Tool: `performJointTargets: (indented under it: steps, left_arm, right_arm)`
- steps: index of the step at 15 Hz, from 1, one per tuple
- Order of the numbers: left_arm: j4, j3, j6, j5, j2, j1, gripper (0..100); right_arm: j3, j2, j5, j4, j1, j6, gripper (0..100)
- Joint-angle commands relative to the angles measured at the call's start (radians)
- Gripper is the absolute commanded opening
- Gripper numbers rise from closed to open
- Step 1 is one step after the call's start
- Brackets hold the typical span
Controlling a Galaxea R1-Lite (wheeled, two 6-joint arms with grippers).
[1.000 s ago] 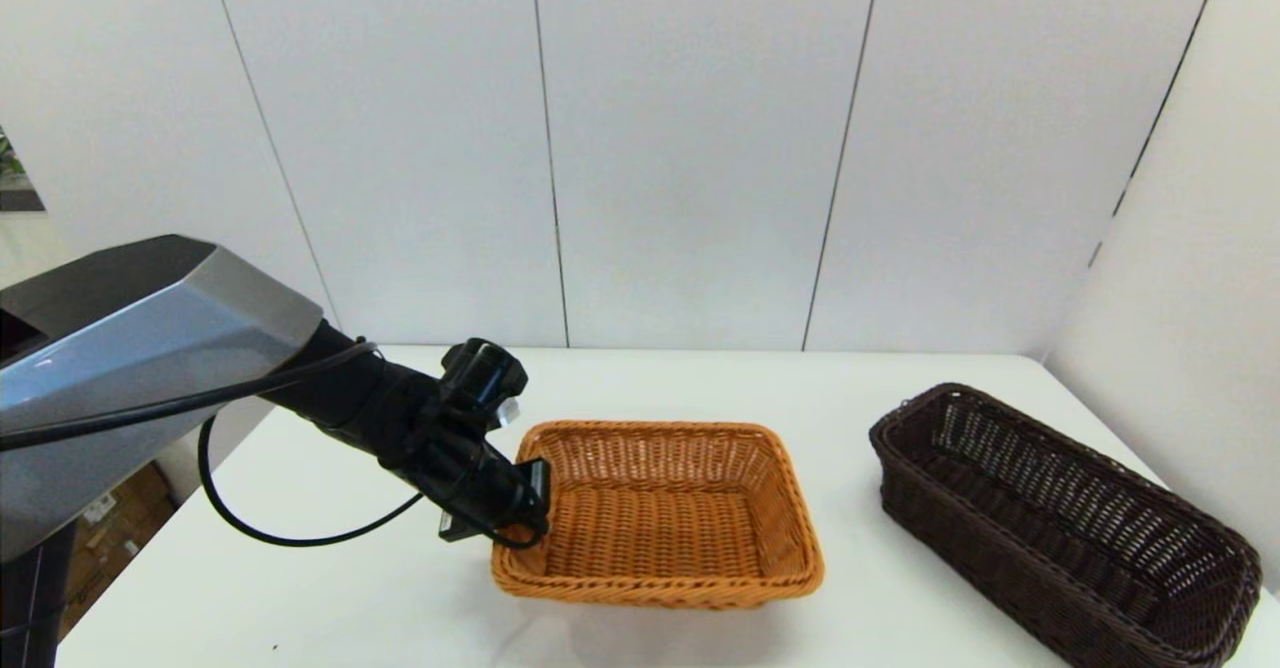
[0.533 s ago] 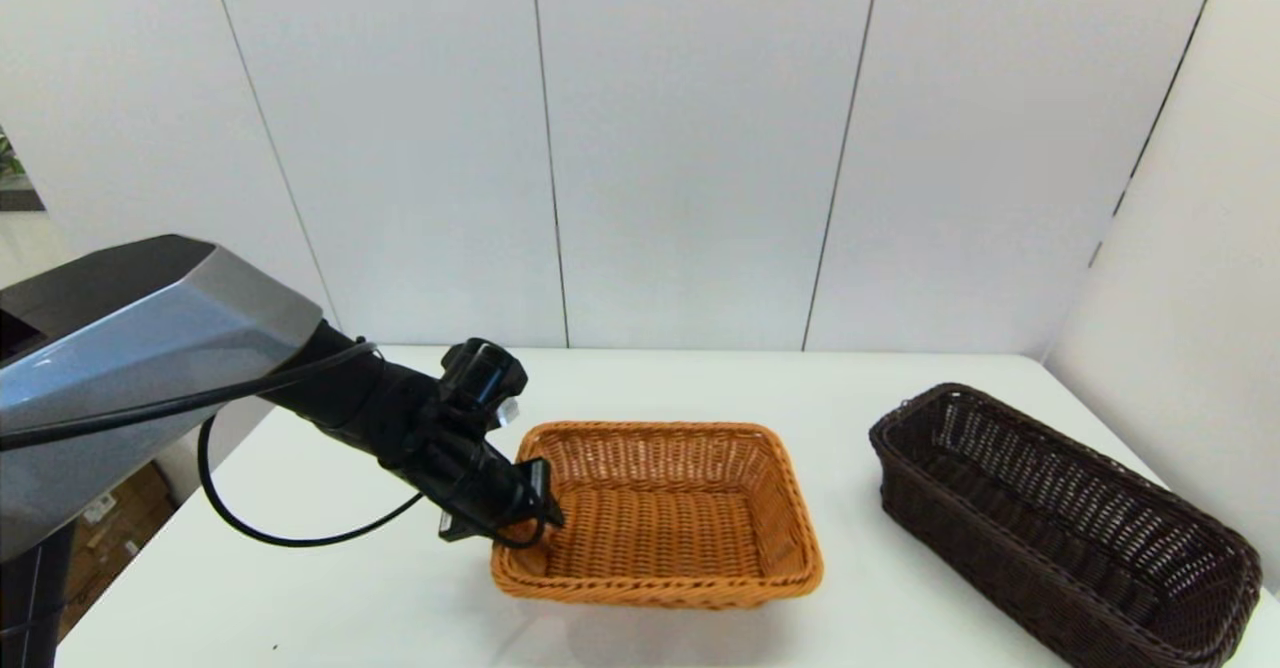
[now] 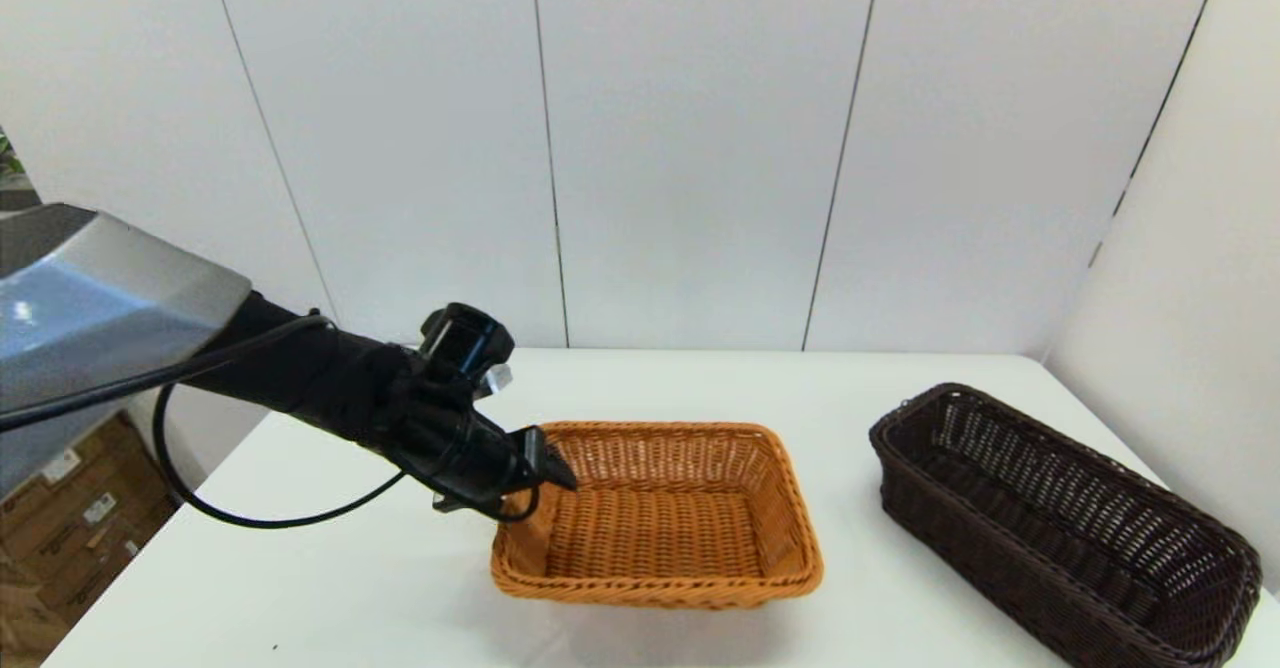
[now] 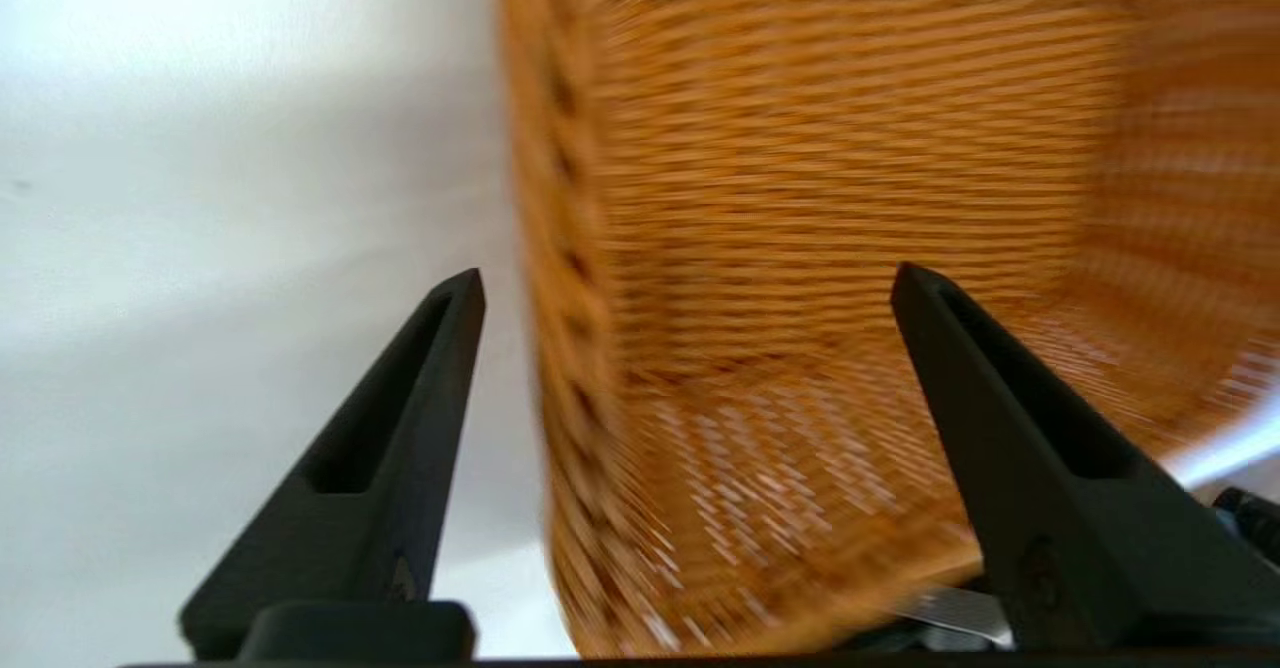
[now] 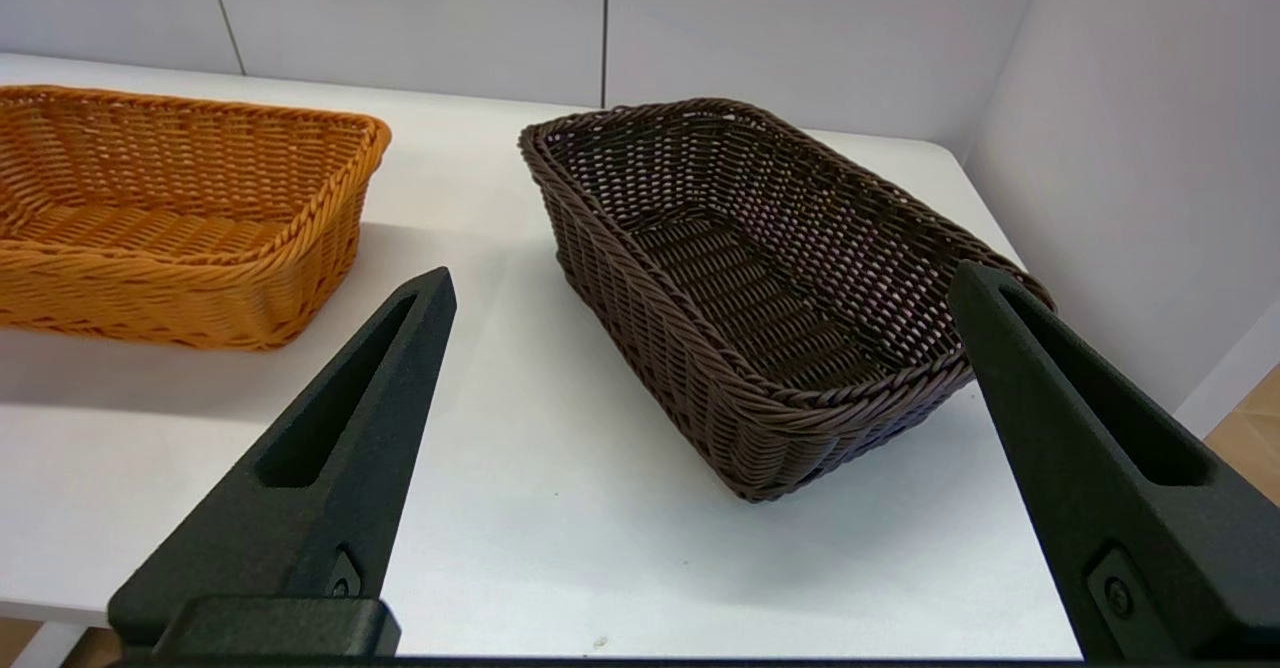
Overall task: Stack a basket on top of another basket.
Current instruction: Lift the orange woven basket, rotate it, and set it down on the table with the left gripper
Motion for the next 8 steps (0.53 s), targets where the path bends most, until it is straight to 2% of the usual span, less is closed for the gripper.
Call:
performJointTargets:
  steps: [1, 5, 8]
  left_arm:
    - [0.052, 0.038, -0.003, 0.033, -0.250, 0.001, 100]
    - [0.121, 0.153, 0.083, 0.159, -0.531, 0.001, 100]
    - [0.183, 0.257, 0.161, 0.194, -0.781, 0.001, 100]
  right_arm:
    - [0.000, 0.000, 0.000, 0.000, 0.000, 0.000, 100]
    - [0.000, 0.000, 0.000, 0.000, 0.000, 0.000, 100]
    - [0.000, 0.000, 0.000, 0.000, 0.000, 0.000, 100]
